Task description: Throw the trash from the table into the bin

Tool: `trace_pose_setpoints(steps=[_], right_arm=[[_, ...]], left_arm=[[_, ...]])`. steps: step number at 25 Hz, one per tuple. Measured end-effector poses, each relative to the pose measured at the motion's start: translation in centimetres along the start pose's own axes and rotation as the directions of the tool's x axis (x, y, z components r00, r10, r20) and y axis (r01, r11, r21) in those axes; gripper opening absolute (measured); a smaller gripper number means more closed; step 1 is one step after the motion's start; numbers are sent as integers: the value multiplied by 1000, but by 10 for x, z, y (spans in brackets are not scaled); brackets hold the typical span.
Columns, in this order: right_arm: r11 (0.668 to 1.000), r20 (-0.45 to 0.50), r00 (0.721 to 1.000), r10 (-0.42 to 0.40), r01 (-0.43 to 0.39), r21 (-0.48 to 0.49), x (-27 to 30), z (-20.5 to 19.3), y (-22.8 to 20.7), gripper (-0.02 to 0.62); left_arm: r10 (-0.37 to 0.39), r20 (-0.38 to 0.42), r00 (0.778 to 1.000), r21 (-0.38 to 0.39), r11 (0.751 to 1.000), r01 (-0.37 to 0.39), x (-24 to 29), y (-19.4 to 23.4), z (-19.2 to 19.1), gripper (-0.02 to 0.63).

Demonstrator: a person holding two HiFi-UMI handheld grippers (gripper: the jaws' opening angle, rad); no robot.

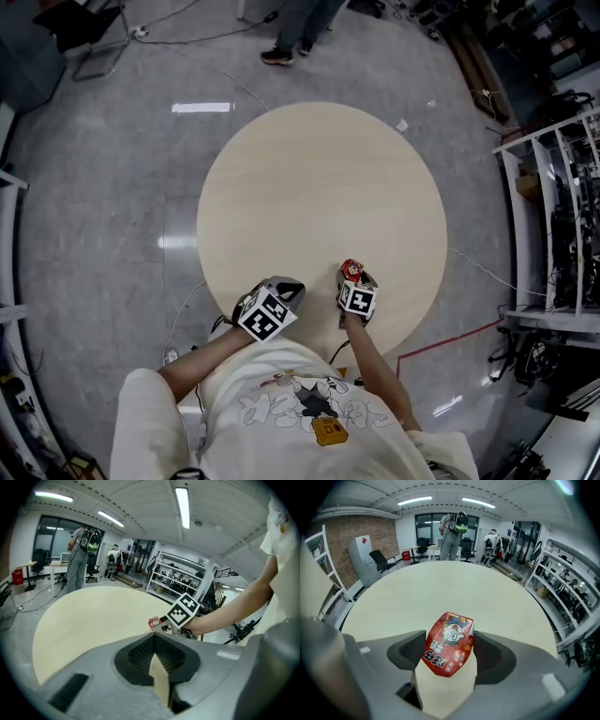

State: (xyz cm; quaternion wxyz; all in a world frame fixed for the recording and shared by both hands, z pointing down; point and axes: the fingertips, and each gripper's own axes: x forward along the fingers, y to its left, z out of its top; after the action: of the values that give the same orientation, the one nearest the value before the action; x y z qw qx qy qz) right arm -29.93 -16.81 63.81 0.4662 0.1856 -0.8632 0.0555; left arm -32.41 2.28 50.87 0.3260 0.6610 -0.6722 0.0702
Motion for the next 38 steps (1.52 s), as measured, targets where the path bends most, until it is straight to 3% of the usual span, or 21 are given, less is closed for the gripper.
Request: trace_pose_setpoints(steps=[11,16,20,24,34,38], right_arm=[[996,53,997,51,-54,72,-37,-37,33,325],[976,66,991,120,-130,173,-52,-68,38,325],[962,94,988,125,-144,230,-57,-91,49,325],[948,129,985,113,-145,283,-71,-98,60,325],[925,154,986,70,-122,361,-111,-137,32,324],[900,154,987,56,-117,420,-128,-154,24,324]], left_arm=[[-37,-7,999,37,999,37,-10,-31,-29,6],[-65,-40,997,53,996,68,-3,-53,-51,6],[-113,-54,992,69,991,117,2,-64,-69,6],[-161,-74,984,110,980,168,4,-74,-80,6],[-277,-142,950,185,936,300,32,-137,-78,6],[-308,-173,936,198,920,339,35,-156,-78,6]])
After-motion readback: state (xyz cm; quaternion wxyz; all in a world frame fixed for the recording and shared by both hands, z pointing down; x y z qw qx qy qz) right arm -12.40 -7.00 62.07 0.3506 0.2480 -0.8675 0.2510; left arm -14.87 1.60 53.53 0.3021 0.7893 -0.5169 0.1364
